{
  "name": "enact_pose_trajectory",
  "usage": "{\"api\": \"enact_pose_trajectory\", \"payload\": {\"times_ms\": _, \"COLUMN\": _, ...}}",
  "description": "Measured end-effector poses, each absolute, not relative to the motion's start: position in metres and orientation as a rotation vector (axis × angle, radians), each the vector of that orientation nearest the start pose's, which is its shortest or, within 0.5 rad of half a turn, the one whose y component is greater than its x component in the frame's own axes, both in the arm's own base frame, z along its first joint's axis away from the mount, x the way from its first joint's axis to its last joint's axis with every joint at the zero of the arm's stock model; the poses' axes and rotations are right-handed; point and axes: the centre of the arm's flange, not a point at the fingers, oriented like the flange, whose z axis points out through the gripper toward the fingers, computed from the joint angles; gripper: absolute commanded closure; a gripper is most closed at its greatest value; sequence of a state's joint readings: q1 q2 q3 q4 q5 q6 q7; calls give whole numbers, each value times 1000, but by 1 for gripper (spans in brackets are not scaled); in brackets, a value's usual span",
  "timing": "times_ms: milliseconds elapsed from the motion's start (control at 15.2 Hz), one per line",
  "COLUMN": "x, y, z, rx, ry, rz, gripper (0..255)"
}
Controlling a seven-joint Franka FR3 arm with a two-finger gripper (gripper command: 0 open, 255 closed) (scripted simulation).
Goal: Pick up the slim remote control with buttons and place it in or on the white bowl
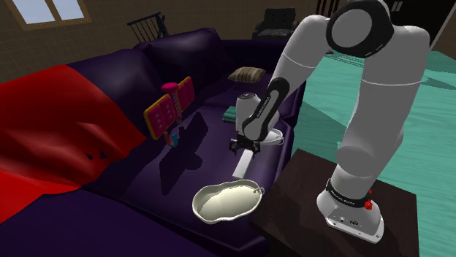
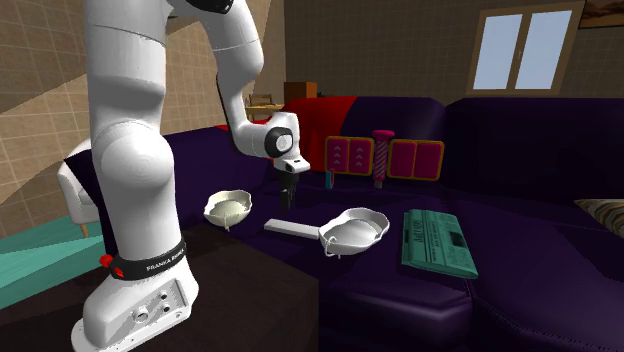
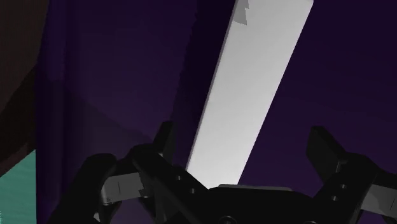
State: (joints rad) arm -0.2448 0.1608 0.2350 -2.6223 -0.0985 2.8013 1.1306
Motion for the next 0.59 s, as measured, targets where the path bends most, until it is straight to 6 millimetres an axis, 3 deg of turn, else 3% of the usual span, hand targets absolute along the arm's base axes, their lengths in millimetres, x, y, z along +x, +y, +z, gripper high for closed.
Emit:
{"api": "enact_pose_trajectory", "payload": {"times_ms": 132, "x": 439, "y": -2, "z": 176, "rx": -2657, "ry": 1633, "rz": -17, "gripper": 0}}
{"api": "enact_pose_trajectory", "payload": {"times_ms": 594, "x": 442, "y": 0, "z": 136, "rx": -2640, "ry": 1655, "rz": -14, "gripper": 0}}
